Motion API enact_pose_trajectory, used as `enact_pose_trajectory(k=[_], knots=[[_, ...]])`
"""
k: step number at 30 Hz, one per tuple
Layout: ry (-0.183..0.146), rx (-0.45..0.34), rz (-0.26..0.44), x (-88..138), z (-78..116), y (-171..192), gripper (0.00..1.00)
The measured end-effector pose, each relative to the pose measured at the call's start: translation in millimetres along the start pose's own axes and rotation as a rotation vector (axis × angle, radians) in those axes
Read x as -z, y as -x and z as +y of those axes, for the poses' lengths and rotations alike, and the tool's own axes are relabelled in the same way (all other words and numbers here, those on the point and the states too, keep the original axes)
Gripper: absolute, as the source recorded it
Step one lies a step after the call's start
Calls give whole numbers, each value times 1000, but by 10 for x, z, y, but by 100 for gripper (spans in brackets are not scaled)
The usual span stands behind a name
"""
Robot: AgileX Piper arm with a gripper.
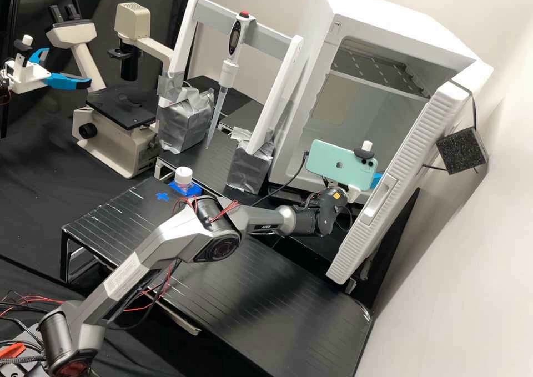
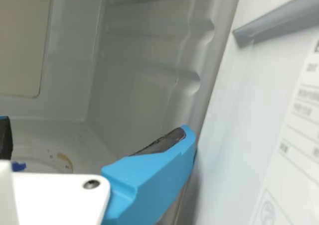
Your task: Move the petri dish to the microscope
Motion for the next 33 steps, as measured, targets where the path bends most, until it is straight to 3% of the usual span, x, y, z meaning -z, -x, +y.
enact_pose_trajectory(k=[5,12,23,27,33], knots=[[-62,0,-19,-41,-95,35,100],[-85,40,-48,-35,-173,188,100],[-50,47,96,363,-24,457,100],[-60,78,113,530,-114,508,100],[-50,109,135,723,-228,408,100]])
